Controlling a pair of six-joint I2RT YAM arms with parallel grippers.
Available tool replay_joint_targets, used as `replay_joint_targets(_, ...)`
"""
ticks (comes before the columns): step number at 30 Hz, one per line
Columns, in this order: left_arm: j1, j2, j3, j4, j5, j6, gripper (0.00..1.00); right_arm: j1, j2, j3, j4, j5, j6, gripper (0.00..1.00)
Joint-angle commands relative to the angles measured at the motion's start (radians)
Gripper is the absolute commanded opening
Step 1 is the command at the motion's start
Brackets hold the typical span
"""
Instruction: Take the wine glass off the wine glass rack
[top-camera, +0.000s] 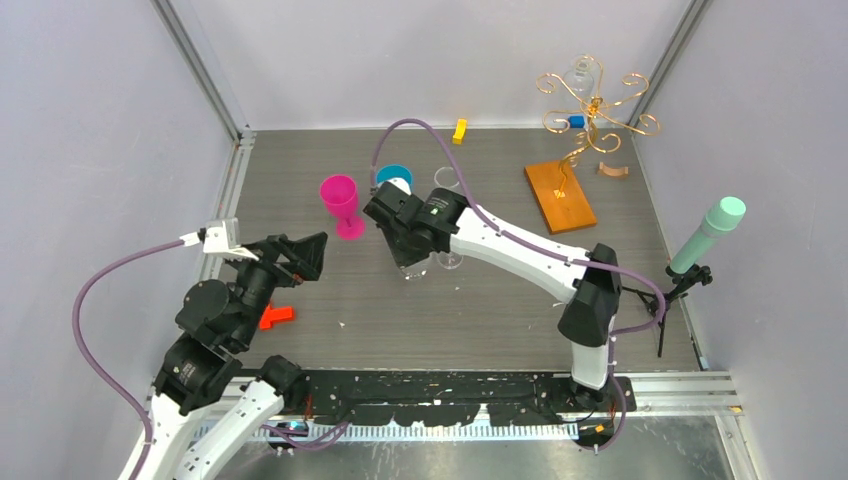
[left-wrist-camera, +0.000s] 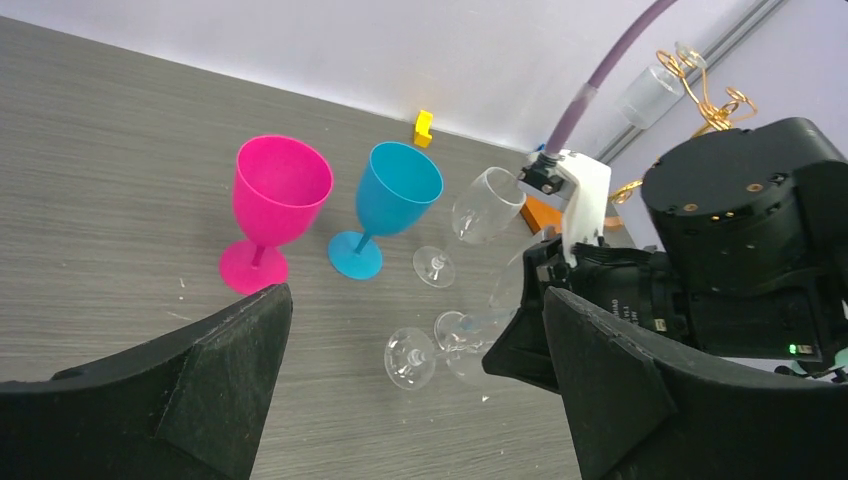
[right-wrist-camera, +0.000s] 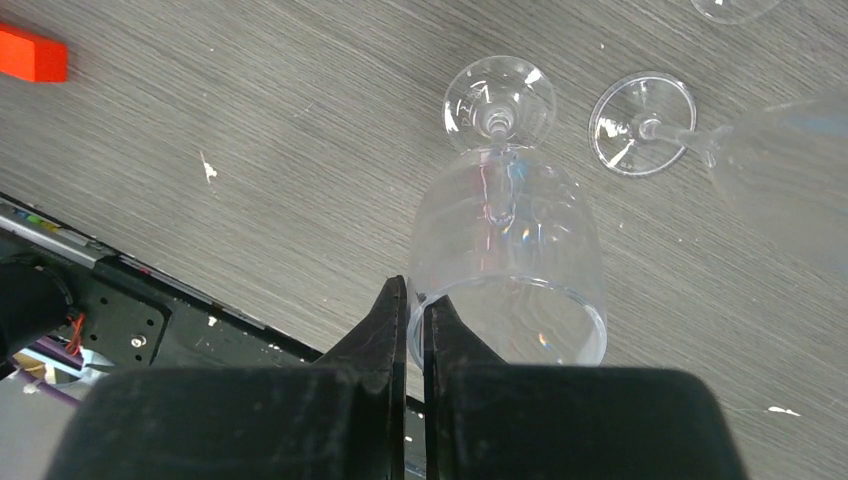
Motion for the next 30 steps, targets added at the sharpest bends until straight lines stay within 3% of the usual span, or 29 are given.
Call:
replay_joint_targets(1, -0.003, 0.015, 0.005, 0.001, -0.022, 0.030, 1.00, 0.004, 0.048, 0.106, -0.041, 0.024, -0.048, 0.00)
replay_joint_targets(10, -0.003, 0.015, 0.000, -0.019, -0.079, 0.030, 1.00, -0.009, 0.099, 0.132, -0.048, 0.012, -0.062, 0.07)
replay_joint_targets(19, -0.003, -0.017, -0.004, -0.027, -0.129, 0.031, 1.00, -0.028, 0.109, 0.184, -0.061, 0.014, -0.091, 0.43)
replay_joint_targets(30, -0.003, 0.001, 0.020, -0.051, -0.122, 0.007, 1.00, -0.067, 0.063, 0.283, -0.022, 0.025, -0.144, 0.62)
